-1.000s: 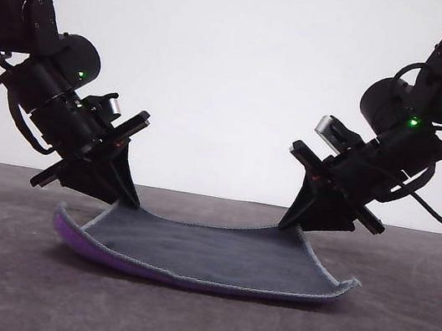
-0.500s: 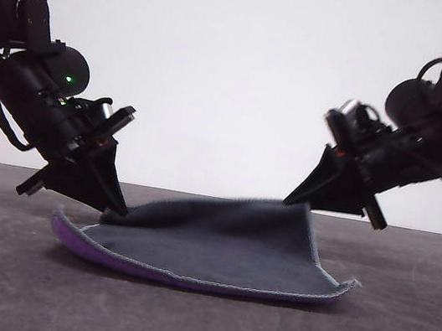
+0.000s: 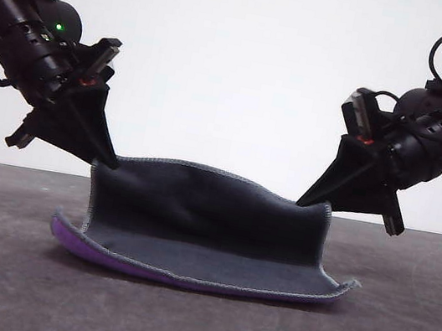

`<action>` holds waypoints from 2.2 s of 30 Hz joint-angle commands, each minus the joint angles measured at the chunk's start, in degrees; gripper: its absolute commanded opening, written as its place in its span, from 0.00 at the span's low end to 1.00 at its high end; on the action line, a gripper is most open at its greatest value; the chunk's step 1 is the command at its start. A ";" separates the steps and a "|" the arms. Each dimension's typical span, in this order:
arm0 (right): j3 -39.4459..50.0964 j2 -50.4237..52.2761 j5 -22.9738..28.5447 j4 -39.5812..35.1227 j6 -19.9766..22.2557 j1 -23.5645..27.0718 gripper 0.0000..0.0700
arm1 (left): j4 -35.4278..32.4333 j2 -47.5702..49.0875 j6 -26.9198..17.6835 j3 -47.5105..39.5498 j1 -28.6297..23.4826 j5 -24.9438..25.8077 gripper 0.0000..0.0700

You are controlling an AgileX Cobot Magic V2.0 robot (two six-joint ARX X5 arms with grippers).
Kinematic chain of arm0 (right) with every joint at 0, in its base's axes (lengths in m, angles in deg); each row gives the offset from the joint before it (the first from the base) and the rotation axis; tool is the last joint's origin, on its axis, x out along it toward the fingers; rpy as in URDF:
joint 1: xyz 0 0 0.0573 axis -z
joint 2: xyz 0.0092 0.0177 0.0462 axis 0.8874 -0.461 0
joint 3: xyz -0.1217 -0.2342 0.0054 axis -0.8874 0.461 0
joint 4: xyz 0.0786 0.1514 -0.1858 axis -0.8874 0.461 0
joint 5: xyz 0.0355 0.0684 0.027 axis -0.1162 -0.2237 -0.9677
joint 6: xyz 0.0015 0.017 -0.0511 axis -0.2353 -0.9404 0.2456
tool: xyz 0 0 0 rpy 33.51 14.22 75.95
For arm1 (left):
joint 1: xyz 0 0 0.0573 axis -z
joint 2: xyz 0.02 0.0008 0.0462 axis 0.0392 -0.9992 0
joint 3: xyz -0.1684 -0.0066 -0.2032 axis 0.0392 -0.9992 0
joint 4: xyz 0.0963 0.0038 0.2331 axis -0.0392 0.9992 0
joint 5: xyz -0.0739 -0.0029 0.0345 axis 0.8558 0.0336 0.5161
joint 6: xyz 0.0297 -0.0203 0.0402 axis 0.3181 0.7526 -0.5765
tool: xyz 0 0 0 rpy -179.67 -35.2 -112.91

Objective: Fold clothes

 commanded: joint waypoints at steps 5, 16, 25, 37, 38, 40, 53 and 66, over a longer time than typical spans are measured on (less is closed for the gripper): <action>-1.05 -0.70 -2.26 5.61 6.07 -0.24 0.00 | 5.29 0.21 -4.38 1.09 0.86 0.39 0.01; -1.05 -0.70 -2.63 11.96 9.75 -0.26 0.00 | 9.21 0.20 -5.33 1.09 1.46 0.43 0.04; -1.03 -0.70 -2.67 15.46 13.30 -0.24 0.28 | 10.84 0.20 -5.51 1.09 1.59 0.81 0.34; -1.18 1.77 -3.06 16.31 13.96 0.24 0.54 | 11.54 1.96 -5.31 1.09 1.10 2.15 0.51; -1.18 2.99 -3.03 16.08 13.93 0.24 0.54 | 11.34 2.81 -5.29 1.09 1.07 1.75 0.51; -1.20 5.91 -2.53 15.19 13.42 0.24 0.53 | 10.16 5.08 -4.68 1.09 0.93 0.97 0.51; -1.17 35.26 26.12 15.05 1.28 0.24 0.53 | 5.51 26.20 0.77 1.09 0.39 -19.13 0.51; 13.23 56.25 36.70 15.72 -7.83 0.22 0.53 | 10.52 35.14 3.13 -1.50 -2.78 -22.36 0.51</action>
